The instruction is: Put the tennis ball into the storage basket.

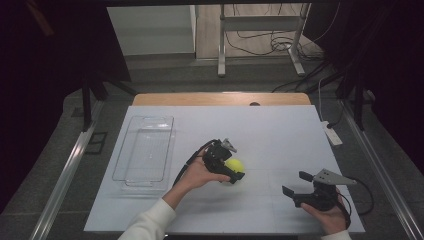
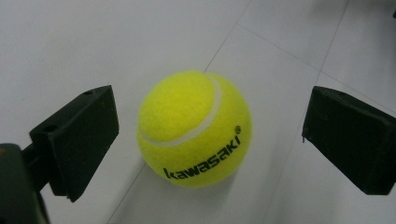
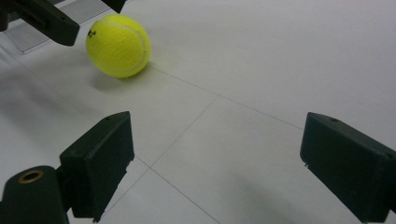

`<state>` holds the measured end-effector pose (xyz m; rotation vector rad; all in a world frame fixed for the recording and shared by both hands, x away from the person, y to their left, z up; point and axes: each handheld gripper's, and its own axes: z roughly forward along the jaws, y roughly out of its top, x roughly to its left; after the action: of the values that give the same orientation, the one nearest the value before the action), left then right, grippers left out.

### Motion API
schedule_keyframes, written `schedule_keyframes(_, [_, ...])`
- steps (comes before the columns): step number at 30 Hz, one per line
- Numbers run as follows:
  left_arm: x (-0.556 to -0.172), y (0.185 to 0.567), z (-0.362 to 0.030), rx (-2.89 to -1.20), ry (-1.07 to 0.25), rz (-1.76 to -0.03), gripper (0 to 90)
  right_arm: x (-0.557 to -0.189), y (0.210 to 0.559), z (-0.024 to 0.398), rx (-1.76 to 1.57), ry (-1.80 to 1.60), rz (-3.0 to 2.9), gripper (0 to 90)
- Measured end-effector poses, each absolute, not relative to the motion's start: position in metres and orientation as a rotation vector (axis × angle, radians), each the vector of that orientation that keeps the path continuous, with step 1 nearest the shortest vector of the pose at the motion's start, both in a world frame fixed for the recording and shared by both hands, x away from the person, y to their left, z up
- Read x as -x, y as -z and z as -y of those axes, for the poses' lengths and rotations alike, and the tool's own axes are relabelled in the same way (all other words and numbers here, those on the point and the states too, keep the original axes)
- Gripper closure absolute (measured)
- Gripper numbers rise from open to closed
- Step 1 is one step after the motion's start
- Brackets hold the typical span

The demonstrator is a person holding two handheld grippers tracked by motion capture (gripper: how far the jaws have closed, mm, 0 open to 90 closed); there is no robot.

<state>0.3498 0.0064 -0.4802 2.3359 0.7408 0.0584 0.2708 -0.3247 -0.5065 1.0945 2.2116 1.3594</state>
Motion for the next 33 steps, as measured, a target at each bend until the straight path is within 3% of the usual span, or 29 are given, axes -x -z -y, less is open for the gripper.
schedule_keyframes(15, [-0.355,0.492,0.0,-2.4,-0.054,-0.767,4.8,-0.271,0.507,0.325,-1.09,-1.353,-2.218,9.8])
schedule_keyframes(21, [-0.353,0.494,0.001,-2.427,-0.061,-0.755,16.1,-0.271,0.507,0.324,-1.09,-1.352,-2.218,9.9])
schedule_keyframes(23, [-0.353,0.494,0.001,-2.43,-0.082,-0.755,25.0,-0.271,0.507,0.325,-1.09,-1.352,-2.218,9.9])
schedule_keyframes(33, [-0.351,0.49,-0.001,-2.426,-0.094,-0.747,26.6,-0.271,0.507,0.325,-1.093,-1.35,-2.215,9.9])
